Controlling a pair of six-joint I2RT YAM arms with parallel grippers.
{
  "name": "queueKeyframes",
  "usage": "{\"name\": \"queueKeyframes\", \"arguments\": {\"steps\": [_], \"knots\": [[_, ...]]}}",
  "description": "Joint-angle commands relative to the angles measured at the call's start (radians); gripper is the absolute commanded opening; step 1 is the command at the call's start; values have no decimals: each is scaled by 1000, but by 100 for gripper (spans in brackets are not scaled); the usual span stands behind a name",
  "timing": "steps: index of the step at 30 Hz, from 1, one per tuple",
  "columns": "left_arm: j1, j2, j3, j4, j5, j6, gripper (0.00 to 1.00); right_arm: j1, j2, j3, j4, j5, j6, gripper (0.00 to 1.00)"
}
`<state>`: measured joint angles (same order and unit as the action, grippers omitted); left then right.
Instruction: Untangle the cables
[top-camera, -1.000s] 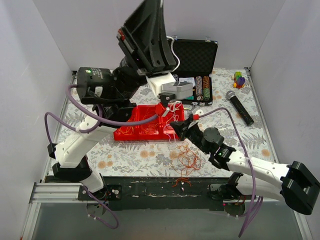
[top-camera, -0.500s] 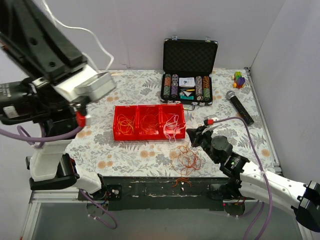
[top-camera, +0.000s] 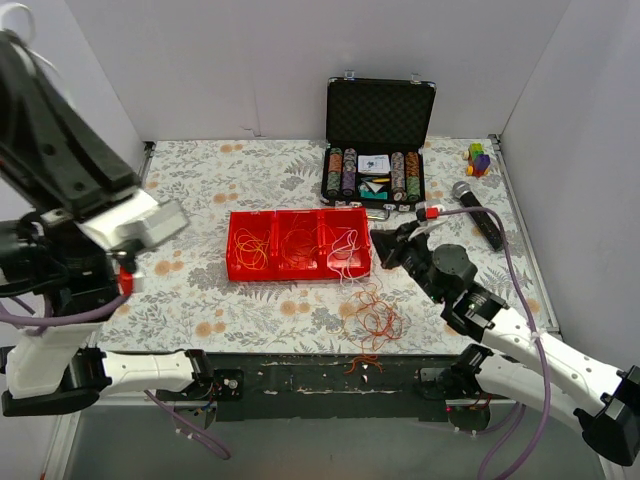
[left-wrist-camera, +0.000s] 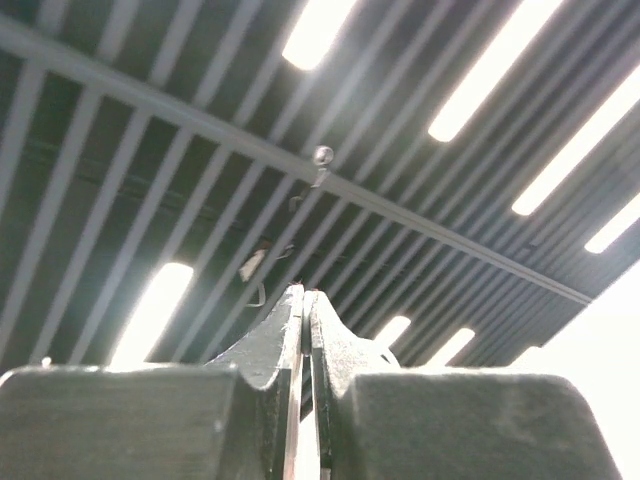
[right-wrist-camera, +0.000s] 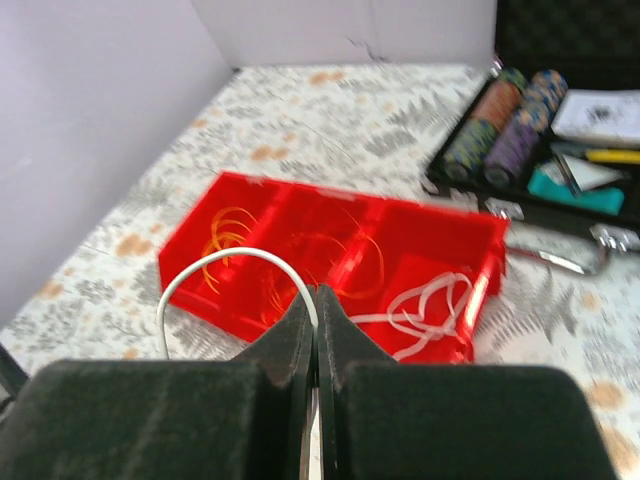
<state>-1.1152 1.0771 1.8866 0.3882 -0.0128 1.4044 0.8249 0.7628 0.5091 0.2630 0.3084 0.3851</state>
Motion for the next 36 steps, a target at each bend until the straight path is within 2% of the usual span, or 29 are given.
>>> {"name": "queueKeyframes", "arguments": {"steps": [1,5,10,19,27,36], "knots": [[-5,-54,-231,20,-95,-7,0,0,49,137,94,-86,-51,1],[-5,-100,-368,34,-127,-56,0,-1,107,190,104,-74,-107,1],[-5,-108,-422,38,-173,-172,0,-1,203,220,171,-74,-170,1],[-5,-101,-420,5,-182,-232,0,-21,420,285,239,-3,-330,1],[-5,-109,-434,-12,-182,-245,0,-79,556,319,243,17,-368,1],[-5,-103,-434,-40,-174,-249,0,-104,598,330,240,46,-334,1]]}}
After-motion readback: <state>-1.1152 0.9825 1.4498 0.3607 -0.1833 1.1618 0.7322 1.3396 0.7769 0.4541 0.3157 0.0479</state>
